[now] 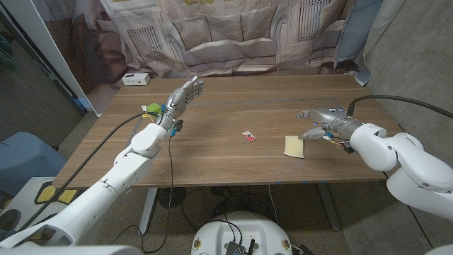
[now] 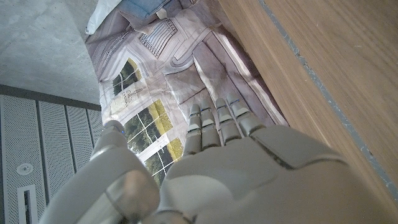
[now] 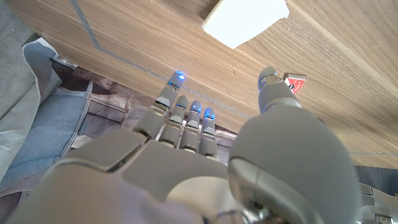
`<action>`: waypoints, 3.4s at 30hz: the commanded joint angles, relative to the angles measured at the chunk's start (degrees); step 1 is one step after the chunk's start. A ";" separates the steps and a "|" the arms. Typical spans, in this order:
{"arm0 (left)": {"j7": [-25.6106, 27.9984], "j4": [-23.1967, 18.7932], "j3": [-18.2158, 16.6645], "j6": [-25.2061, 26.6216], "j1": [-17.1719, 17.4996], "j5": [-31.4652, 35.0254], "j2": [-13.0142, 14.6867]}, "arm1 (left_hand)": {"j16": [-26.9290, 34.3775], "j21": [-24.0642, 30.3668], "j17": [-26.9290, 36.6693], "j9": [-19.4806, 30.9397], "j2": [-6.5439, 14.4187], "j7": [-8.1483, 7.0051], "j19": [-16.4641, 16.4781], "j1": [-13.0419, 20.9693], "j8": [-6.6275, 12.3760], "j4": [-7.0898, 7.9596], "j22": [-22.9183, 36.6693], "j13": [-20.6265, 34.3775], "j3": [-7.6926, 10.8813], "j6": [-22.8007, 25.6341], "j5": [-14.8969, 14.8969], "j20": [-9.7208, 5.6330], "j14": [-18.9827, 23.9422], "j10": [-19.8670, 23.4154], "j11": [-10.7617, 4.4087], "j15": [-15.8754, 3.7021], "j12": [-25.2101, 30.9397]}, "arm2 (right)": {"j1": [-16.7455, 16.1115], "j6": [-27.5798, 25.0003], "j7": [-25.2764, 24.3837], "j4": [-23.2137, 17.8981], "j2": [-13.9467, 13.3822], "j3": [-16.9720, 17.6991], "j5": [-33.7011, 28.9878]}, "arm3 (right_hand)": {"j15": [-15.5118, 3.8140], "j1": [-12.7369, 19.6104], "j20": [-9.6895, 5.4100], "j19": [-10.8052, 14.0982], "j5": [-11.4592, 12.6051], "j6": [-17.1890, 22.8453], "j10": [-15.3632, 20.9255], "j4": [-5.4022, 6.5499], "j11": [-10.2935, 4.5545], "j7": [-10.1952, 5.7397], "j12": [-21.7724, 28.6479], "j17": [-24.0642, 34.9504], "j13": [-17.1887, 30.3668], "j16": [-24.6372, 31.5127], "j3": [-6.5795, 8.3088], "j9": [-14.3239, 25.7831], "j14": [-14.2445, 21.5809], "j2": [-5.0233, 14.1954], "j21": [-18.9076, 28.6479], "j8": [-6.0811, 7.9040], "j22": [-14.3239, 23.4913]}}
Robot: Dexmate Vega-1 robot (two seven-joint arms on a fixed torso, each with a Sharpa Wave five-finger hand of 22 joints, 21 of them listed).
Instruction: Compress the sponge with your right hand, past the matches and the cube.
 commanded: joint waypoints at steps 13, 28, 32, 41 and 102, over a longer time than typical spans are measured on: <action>-0.55 -0.14 -0.52 -0.23 0.25 -0.37 0.59 | -0.14 -0.12 0.31 0.35 0.18 -0.11 0.34 0.66 -0.09 0.10 0.27 0.29 0.30 0.47 -0.10 0.12 0.73 0.66 -0.01 -0.02 -0.29 | 10.77 -7.13 -3.29 1.13 -5.10 -13.75 5.86 | -0.01 -0.74 0.14 0.88 -0.06 -0.41 0.29 0.22 0.05 0.60 -0.25 0.23 0.02 0.53 -1.05 0.12 0.73 -0.66 0.36 -0.25 0.19; -1.00 0.59 -0.60 -0.93 0.16 -0.71 0.35 | -0.17 -0.13 0.31 0.35 0.25 -0.06 0.35 0.73 -0.11 0.10 0.28 0.30 0.34 0.50 -0.11 0.15 0.72 0.72 -0.12 -0.09 -0.34 | 17.13 -9.61 -4.00 2.67 -6.19 -21.47 6.33 | -0.06 -0.79 0.05 1.92 0.04 0.46 1.46 0.24 0.08 0.81 0.02 0.30 0.00 0.78 -1.32 0.11 1.60 -0.58 0.54 0.07 0.21; -0.96 0.76 -0.59 -1.00 0.20 -0.76 0.24 | -0.18 -0.13 0.31 0.35 0.26 -0.05 0.34 0.75 -0.12 0.11 0.28 0.30 0.35 0.50 -0.11 0.18 0.70 0.80 -0.11 -0.09 -0.32 | 18.06 -9.77 -4.24 2.87 -6.49 -22.64 6.31 | -0.13 -0.73 0.03 1.94 0.06 0.52 1.45 0.21 -0.02 0.77 -0.02 0.31 0.00 0.74 -1.33 0.11 1.57 -0.54 0.50 0.08 0.21; -0.57 0.50 -0.66 -1.03 0.40 -0.52 0.26 | -0.21 -0.14 0.31 0.35 0.32 0.06 0.33 0.79 -0.07 0.11 0.28 0.31 0.37 0.68 -0.12 0.15 0.65 0.82 -0.21 -0.13 -0.36 | 19.73 -9.72 -4.97 4.24 -6.00 -25.29 5.70 | -0.29 -0.62 -0.05 2.08 0.11 0.77 1.58 0.16 0.06 0.69 -0.05 0.33 0.00 0.77 -1.41 0.11 1.76 -0.50 0.45 0.15 0.21; -1.91 2.70 -0.12 -0.59 -1.22 -1.36 -0.14 | -0.24 -0.15 0.30 0.36 0.82 0.05 0.36 1.25 -0.11 0.08 0.28 0.33 0.69 0.93 -0.18 0.09 0.73 1.18 0.10 0.00 -0.44 | 24.86 -10.03 3.16 10.81 0.29 -33.49 -6.61 | -0.42 -0.25 -0.11 3.64 0.33 2.85 4.23 0.13 -0.03 0.51 0.36 0.46 -0.04 0.91 -2.08 0.09 3.14 -0.18 0.31 0.47 0.20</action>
